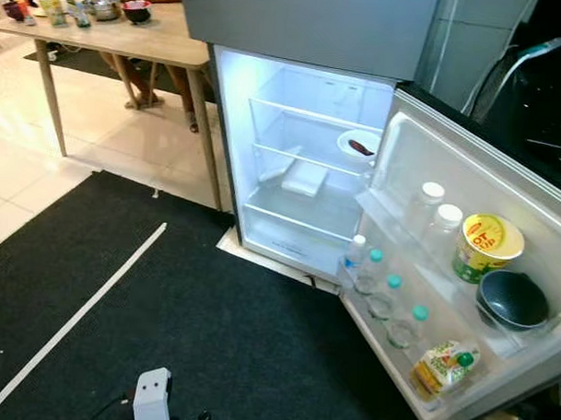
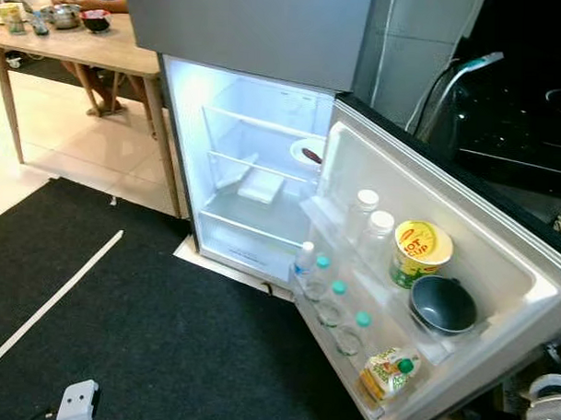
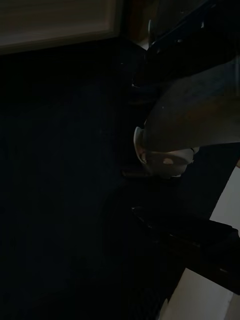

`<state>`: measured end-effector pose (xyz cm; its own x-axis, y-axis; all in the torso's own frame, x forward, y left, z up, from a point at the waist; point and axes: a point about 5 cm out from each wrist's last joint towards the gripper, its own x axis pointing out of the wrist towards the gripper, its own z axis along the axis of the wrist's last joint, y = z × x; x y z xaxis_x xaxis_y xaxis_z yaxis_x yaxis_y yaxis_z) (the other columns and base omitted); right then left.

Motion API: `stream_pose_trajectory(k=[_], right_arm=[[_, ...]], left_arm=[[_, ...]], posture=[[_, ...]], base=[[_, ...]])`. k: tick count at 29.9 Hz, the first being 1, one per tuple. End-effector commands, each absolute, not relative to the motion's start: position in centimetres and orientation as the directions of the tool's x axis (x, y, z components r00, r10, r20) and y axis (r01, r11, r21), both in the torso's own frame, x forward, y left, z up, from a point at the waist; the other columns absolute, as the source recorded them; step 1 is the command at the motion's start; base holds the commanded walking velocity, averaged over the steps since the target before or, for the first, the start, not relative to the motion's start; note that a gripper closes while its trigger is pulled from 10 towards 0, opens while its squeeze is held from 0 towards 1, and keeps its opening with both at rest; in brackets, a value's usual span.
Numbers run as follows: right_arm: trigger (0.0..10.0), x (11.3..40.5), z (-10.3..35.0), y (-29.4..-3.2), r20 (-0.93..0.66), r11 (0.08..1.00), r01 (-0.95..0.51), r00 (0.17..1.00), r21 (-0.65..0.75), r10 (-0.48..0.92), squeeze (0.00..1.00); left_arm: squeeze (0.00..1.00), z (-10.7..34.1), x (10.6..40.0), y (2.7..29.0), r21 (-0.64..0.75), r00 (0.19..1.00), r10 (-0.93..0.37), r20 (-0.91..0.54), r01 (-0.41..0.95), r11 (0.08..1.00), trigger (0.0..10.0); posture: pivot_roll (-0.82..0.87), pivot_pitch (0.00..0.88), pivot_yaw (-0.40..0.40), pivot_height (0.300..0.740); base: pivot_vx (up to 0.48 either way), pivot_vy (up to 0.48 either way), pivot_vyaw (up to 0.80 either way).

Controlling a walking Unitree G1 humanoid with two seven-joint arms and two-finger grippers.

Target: Restocking fridge

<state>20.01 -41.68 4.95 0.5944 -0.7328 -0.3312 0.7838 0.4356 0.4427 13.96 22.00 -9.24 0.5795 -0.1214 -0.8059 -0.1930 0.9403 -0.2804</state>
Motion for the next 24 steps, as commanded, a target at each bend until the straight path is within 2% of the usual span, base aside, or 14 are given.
stream_pose_trajectory(k=[1,3,4,7,9,12,15,17,18,19,20,22,24], right_arm=[[10.0,20.3,7.0,-43.0,-0.238,0.423,0.743,0.601,0.519,-0.763,0.0],[10.0,20.7,7.4,-43.0,-0.212,0.439,0.711,0.627,0.55,-0.75,0.0],[10.0,21.7,8.1,-42.7,-0.157,0.489,0.623,0.7,0.61,-0.696,0.0],[10.0,23.9,9.8,-41.6,-0.016,0.607,0.402,0.842,0.685,-0.539,0.0],[10.0,24.3,10.1,-41.4,0.016,0.625,0.351,0.864,0.697,-0.503,0.0],[10.0,25.9,11.1,-39.7,0.121,0.704,0.147,0.941,0.695,-0.315,0.0],[10.0,26.8,11.3,-38.4,0.156,0.745,0.023,0.973,0.667,-0.17,0.0],[10.0,26.8,11.3,-38.4,0.156,0.745,0.023,0.973,0.667,-0.17,0.0],[10.0,27.3,11.0,-36.8,0.156,0.771,-0.094,0.988,0.63,-0.007,0.0],[10.0,27.3,11.0,-36.8,0.156,0.771,-0.094,0.988,0.63,-0.007,0.0],[10.0,27.6,10.5,-35.4,0.125,0.781,-0.188,0.982,0.595,0.142,0.0],[10.0,27.6,10.3,-35.1,0.116,0.78,-0.211,0.977,0.589,0.177,0.0],[10.0,27.6,9.4,-33.5,0.058,0.769,-0.295,0.946,0.567,0.32,0.0]], left_arm=[[0.0,-9.2,13.5,22.7,-0.271,0.572,-0.109,-0.813,-0.206,0.94,10.0],[0.0,-9.2,13.5,22.7,-0.27,0.572,-0.109,-0.813,-0.205,0.941,10.0],[0.0,-9.3,13.4,22.7,-0.269,0.57,-0.109,-0.814,-0.205,0.941,10.0],[0.0,-9.3,13.3,22.7,-0.267,0.566,-0.11,-0.817,-0.203,0.942,10.0],[0.0,-9.3,13.3,22.7,-0.267,0.565,-0.111,-0.818,-0.202,0.942,10.0],[0.0,-9.4,13.3,22.5,-0.268,0.562,-0.112,-0.819,-0.202,0.942,10.0],[0.0,-9.4,13.2,22.5,-0.268,0.561,-0.113,-0.82,-0.202,0.942,10.0],[0.0,-9.4,13.2,22.5,-0.268,0.561,-0.113,-0.82,-0.202,0.942,10.0],[0.0,-9.4,13.2,22.7,-0.266,0.56,-0.11,-0.821,-0.205,0.942,10.0],[0.0,-9.4,13.2,22.7,-0.266,0.56,-0.11,-0.821,-0.205,0.942,10.0],[0.0,-9.3,13.1,22.9,-0.263,0.558,-0.106,-0.823,-0.208,0.942,10.0],[0.0,-9.3,13.1,23.0,-0.262,0.558,-0.105,-0.823,-0.208,0.942,10.0],[0.0,-9.3,12.9,23.4,-0.257,0.555,-0.102,-0.826,-0.21,0.943,10.0]], posture=[[-0.04,0.014,-0.003,0.74],[-0.04,0.014,-0.003,0.74],[-0.04,0.014,-0.003,0.74],[-0.04,0.016,-0.003,0.74],[-0.04,0.016,-0.003,0.74],[-0.05,0.015,-0.004,0.74],[-0.05,0.014,-0.004,0.74],[-0.05,0.014,-0.004,0.74],[-0.05,0.014,-0.005,0.74],[-0.05,0.014,-0.005,0.74],[-0.05,0.014,-0.005,0.74],[-0.05,0.014,-0.005,0.74],[-0.05,0.014,-0.005,0.74]], base=[[0.0,0.0,0.0],[0.0,0.0,0.0],[0.0,0.0,0.0],[0.0,0.0,0.0],[0.0,0.0,0.0],[0.0,0.0,0.0],[0.0,0.0,0.0],[0.0,0.0,0.0],[0.0,0.0,0.0],[0.0,0.0,0.0],[0.0,0.0,0.0],[0.0,0.0,0.0],[0.0,0.0,0.0]])
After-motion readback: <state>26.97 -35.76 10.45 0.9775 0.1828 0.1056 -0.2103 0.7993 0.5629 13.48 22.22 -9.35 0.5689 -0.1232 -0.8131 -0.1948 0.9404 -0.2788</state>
